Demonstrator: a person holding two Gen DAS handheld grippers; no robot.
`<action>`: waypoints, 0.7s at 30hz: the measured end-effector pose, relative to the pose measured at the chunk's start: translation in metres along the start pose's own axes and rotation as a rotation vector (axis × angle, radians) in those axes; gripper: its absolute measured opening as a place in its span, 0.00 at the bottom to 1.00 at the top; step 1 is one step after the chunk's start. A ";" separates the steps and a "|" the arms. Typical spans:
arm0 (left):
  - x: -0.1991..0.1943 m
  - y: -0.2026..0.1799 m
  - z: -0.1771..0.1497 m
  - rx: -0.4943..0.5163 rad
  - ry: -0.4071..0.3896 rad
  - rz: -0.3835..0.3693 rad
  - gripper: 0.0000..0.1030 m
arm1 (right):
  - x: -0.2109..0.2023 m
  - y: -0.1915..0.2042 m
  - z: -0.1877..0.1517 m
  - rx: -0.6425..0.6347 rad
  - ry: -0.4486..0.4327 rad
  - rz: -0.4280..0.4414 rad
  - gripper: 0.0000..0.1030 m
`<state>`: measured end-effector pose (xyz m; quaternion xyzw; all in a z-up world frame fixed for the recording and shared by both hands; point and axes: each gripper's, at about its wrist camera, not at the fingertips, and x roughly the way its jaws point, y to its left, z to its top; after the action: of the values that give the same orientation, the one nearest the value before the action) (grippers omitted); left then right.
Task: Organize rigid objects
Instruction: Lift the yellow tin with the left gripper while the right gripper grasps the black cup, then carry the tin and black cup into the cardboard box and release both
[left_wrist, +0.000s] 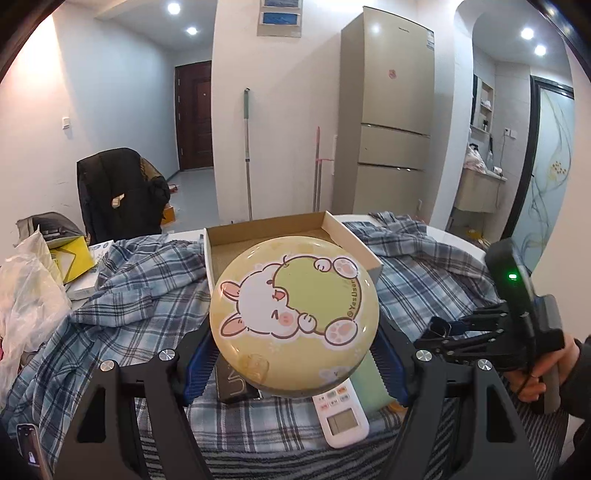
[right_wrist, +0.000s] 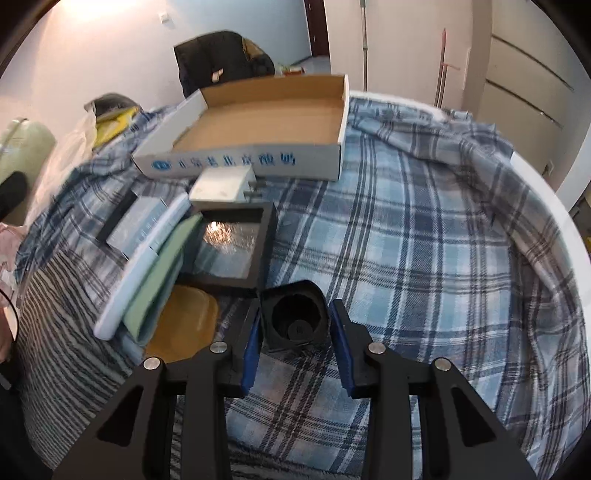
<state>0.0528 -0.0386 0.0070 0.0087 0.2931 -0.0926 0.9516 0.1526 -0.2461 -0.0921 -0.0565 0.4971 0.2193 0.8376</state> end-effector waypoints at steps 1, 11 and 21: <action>-0.001 0.000 0.000 0.005 0.001 -0.002 0.75 | -0.001 0.001 0.001 -0.009 -0.011 -0.002 0.33; -0.011 0.012 0.004 -0.001 -0.020 0.043 0.75 | -0.034 0.020 -0.003 -0.063 -0.095 -0.096 0.29; -0.033 0.024 0.004 0.004 -0.029 0.156 0.75 | -0.074 0.042 0.002 -0.066 -0.238 -0.134 0.29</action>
<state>0.0325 -0.0092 0.0280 0.0322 0.2774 -0.0191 0.9600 0.1061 -0.2310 -0.0221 -0.0908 0.3819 0.1841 0.9011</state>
